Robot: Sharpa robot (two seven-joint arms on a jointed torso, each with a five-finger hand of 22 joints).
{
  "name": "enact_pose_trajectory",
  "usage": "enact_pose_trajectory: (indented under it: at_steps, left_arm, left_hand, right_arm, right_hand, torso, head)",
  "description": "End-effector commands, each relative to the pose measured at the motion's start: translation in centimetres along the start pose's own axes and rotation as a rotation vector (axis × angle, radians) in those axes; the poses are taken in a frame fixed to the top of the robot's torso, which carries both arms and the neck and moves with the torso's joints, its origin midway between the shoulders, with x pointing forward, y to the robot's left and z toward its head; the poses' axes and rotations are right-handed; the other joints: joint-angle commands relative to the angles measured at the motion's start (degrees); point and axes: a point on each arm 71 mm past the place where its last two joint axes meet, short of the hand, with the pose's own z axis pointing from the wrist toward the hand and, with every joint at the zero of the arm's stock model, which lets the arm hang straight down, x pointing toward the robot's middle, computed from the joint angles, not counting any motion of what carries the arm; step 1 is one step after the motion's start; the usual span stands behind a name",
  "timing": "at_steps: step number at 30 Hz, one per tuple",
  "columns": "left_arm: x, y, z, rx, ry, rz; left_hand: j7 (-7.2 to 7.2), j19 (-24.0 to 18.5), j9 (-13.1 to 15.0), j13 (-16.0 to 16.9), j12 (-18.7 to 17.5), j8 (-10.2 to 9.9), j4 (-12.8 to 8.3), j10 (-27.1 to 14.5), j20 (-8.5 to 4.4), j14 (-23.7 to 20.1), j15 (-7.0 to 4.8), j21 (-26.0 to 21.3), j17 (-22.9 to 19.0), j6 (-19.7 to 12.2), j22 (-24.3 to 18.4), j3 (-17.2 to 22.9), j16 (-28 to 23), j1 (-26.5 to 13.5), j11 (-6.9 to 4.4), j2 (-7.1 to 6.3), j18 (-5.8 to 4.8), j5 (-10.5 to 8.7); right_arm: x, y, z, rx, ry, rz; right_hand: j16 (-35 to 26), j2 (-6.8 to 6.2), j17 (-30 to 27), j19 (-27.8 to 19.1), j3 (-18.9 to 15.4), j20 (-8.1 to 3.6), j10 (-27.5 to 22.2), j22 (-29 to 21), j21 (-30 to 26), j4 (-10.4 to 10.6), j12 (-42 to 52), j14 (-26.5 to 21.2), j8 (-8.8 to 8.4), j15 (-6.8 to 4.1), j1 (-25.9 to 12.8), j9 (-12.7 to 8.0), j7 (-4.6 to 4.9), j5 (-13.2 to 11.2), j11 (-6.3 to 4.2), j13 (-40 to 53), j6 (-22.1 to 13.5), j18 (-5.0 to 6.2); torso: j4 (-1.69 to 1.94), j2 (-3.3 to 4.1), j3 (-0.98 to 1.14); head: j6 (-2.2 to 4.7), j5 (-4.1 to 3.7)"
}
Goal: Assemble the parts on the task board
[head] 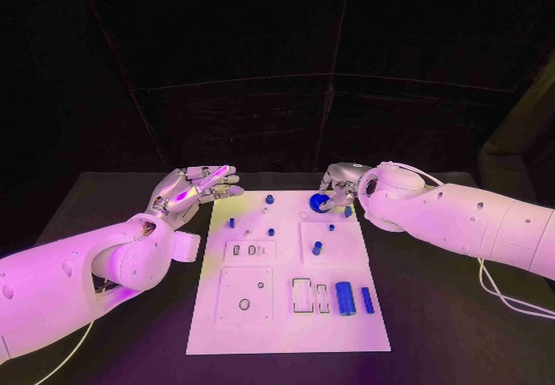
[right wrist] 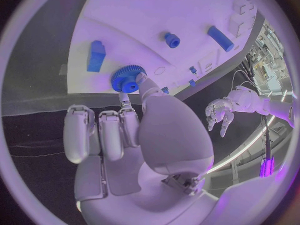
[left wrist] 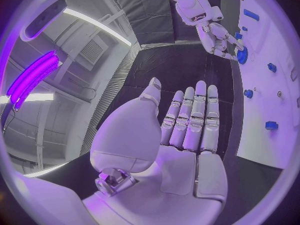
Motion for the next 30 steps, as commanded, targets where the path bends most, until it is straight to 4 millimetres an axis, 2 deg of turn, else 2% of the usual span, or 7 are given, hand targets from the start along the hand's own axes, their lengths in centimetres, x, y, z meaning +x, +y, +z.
enact_pose_trajectory:
  at_steps: [1, 11, 14, 19, 22, 28, 30]
  left_arm:
    - [0.2, -0.1, 0.0, 0.003, 0.016, -0.009]
    - [0.2, -0.1, 0.0, 0.001, 0.017, -0.009]
    - [0.1, -0.1, 0.0, 0.001, 0.016, -0.009]
    - [0.1, -0.1, 0.0, 0.002, 0.016, -0.009]
    - [0.1, -0.1, 0.0, 0.002, 0.016, -0.009]
    - [0.2, -0.1, 0.0, 0.002, 0.017, -0.01]
    - [0.2, -0.1, 0.0, 0.002, 0.018, -0.01]
  left_hand:
    - [-0.07, 0.3, 0.0, 0.0, -0.3, -0.2, -0.2, 0.1, -0.05, -0.2, 0.05, -0.4, -0.1, 0.3, -0.1, 0.1, -0.2, 0.1, -0.25, 0.69, 0.9, -0.06]
    - [-0.07, 0.3, 0.0, 0.0, -0.3, -0.2, -0.2, 0.1, -0.05, -0.2, 0.05, -0.4, -0.1, 0.3, -0.1, 0.1, -0.2, 0.1, -0.25, 0.69, 0.9, -0.06]
    - [-0.07, 0.3, 0.0, 0.0, -0.3, -0.2, -0.2, 0.1, -0.05, -0.2, 0.05, -0.4, -0.1, 0.3, -0.1, 0.1, -0.2, 0.1, -0.25, 0.69, 0.9, -0.06]
    - [-0.06, 0.4, 0.0, -0.1, -0.3, -0.3, -0.2, 0.1, -0.06, -0.1, 0.05, -0.4, -0.1, 0.2, -0.1, 0.0, -0.3, 0.1, -0.24, 0.74, 0.9, -0.06]
    - [-0.06, 0.4, 0.0, -0.1, -0.3, -0.3, -0.2, 0.1, -0.06, -0.1, 0.05, -0.4, -0.1, 0.2, -0.1, 0.0, -0.3, 0.1, -0.24, 0.74, 0.9, -0.06]
    - [-0.06, 0.4, 0.0, -0.1, -0.3, -0.3, -0.2, 0.1, -0.06, -0.1, 0.05, -0.4, -0.1, 0.2, -0.1, 0.0, -0.3, 0.1, -0.24, 0.74, 0.9, -0.06]
    - [-0.06, 0.4, 0.0, -0.1, -0.3, -0.3, -0.2, 0.1, -0.06, -0.1, 0.05, -0.4, -0.1, 0.2, -0.1, 0.0, -0.3, 0.1, -0.24, 0.74, 0.9, -0.06]
  right_arm:
    - [0.0, 0.4, -0.1, -0.001, -0.014, -0.064]
    - [-0.6, 1.3, -0.7, -0.04, -0.103, -0.014]
    - [-1.0, 2.1, -1.1, -0.069, -0.149, -0.004]
    - [-1.3, 4.6, -1.8, -0.135, -0.204, -0.021]
    - [-1.3, 6.1, -1.8, -0.167, -0.228, -0.037]
    - [-1.1, 8.7, -1.3, -0.207, -0.232, -0.06]
    - [-0.9, 9.5, -1.0, -0.217, -0.224, -0.066]
  right_hand:
    - [0.2, 0.23, 3.3, 0.4, 0.3, -0.16, 0.9, 1.9, 0.3, 0.0, 0.3, 3.6, 0.15, -0.31, -1.0, -0.1, -0.1, 0.1, -0.11, 5.5, 0.5, -0.67]
    - [0.5, -0.23, 4.1, 1.4, 2.7, -0.49, 1.6, 3.5, 0.9, 0.7, 1.2, 3.7, 0.19, -0.61, -3.4, -0.3, -0.49, 7.4, -0.52, 6.7, 1.6, -1.0]
    - [0.6, -0.24, 4.2, 1.6, 3.5, -0.54, 1.7, 3.8, 1.0, 0.8, 1.3, 3.7, 0.06, -0.66, -3.8, -0.4, -0.52, 8.6, -0.56, 6.9, 1.8, -1.06]
    - [0.6, -0.3, 4.4, 1.8, 3.8, -0.55, 1.7, 4.3, 1.1, 0.8, 1.3, 3.8, 0.0, -0.68, -3.8, -0.4, -0.55, 8.9, -0.58, 6.9, 1.8, -1.16]
    - [0.6, -0.62, 4.3, 1.9, 4.1, -0.56, 1.8, 4.4, 1.2, 1.0, 1.3, 3.8, -0.13, -0.69, -4.4, -0.4, -0.56, 8.1, -0.56, 6.9, 1.8, -1.18]
    - [0.6, -0.94, 4.3, 2.0, 4.7, -0.58, 1.8, 4.6, 1.2, 1.0, 1.2, 3.8, -0.29, -0.7, -4.7, -0.4, -0.58, 6.8, -0.59, 6.9, 2.0, -1.22]
    - [0.6, -0.97, 4.3, 2.0, 4.8, -0.58, 1.8, 4.6, 1.3, 0.9, 1.1, 3.7, -0.33, -0.7, -4.7, -0.4, -0.58, 6.7, -0.59, 6.9, 2.0, -1.22]
  torso:
    - [0.0, -0.04, -0.02]
    - [0.09, -0.06, -0.05]
    - [0.08, -0.06, -0.05]
    - [0.14, -0.01, -0.08]
    - [0.16, 0.04, -0.06]
    - [0.15, -0.01, -0.15]
    - [0.2, 0.02, -0.1]
  head:
    - [0.06, -0.06]
    - [0.16, 0.0]
    - [0.19, 0.01]
    - [0.28, 0.13]
    - [0.24, 0.32]
    - [0.23, 0.53]
    - [0.23, 0.8]
